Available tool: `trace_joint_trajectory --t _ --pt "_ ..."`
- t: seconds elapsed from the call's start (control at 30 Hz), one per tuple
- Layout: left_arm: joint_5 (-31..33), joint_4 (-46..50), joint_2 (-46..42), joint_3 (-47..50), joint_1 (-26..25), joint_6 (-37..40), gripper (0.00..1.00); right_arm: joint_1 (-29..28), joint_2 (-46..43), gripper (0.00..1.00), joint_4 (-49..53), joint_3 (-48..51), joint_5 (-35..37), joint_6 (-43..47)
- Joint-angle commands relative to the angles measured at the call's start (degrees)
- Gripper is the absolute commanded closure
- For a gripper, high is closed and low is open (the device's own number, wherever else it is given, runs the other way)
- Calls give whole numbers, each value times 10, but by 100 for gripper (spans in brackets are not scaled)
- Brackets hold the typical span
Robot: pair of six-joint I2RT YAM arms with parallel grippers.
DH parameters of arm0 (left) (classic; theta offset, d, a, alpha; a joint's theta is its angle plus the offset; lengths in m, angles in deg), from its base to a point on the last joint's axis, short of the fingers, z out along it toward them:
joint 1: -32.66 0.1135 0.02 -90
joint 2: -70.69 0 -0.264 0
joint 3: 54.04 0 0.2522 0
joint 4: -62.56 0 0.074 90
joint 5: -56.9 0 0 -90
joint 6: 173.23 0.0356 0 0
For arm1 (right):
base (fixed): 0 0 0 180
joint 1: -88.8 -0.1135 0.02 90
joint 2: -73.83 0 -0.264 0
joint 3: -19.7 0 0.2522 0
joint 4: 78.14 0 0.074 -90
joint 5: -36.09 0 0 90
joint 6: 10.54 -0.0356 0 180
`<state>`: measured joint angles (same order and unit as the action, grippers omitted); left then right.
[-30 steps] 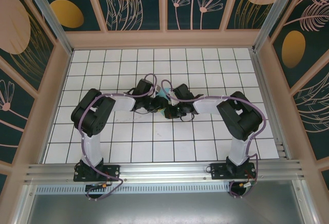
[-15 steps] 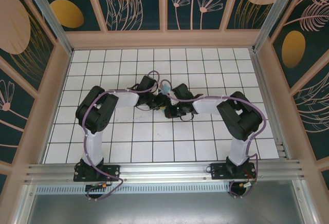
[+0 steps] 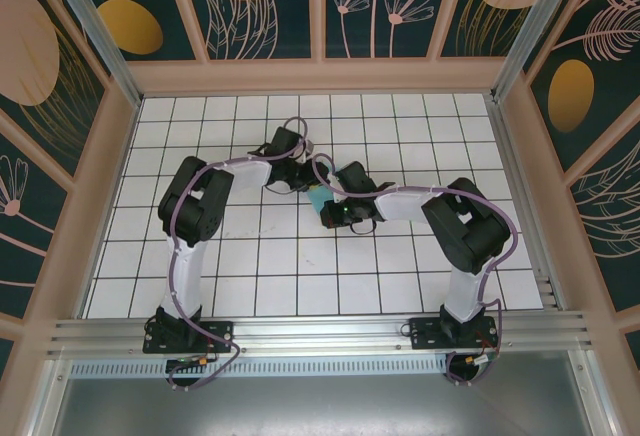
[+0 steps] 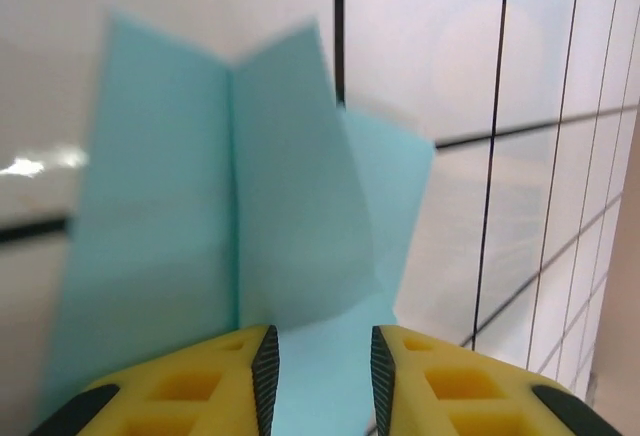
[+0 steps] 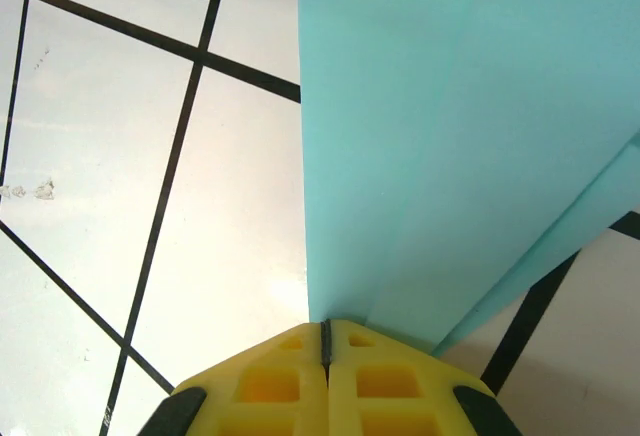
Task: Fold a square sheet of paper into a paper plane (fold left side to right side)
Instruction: Fourth fold the wing at the center of the table.
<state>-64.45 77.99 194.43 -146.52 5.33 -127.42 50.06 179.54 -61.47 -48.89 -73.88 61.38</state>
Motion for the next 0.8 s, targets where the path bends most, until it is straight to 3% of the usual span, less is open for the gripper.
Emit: trace_joint_trajectory --t 0.0,0.2,0.43,0.77 --pt "32 -16 15 -32 16 15 65 2 47 100 121 36 51 9" --pt "4 -27 -6 -26 19 18 62 2 38 100 109 34 32 9" --pt "3 -28 -110 39 50 38 58 11 -41 100 56 29 -28 15" --pt "36 -3 -237 134 78 69 52 121 -152 64 28 26 -101 29"
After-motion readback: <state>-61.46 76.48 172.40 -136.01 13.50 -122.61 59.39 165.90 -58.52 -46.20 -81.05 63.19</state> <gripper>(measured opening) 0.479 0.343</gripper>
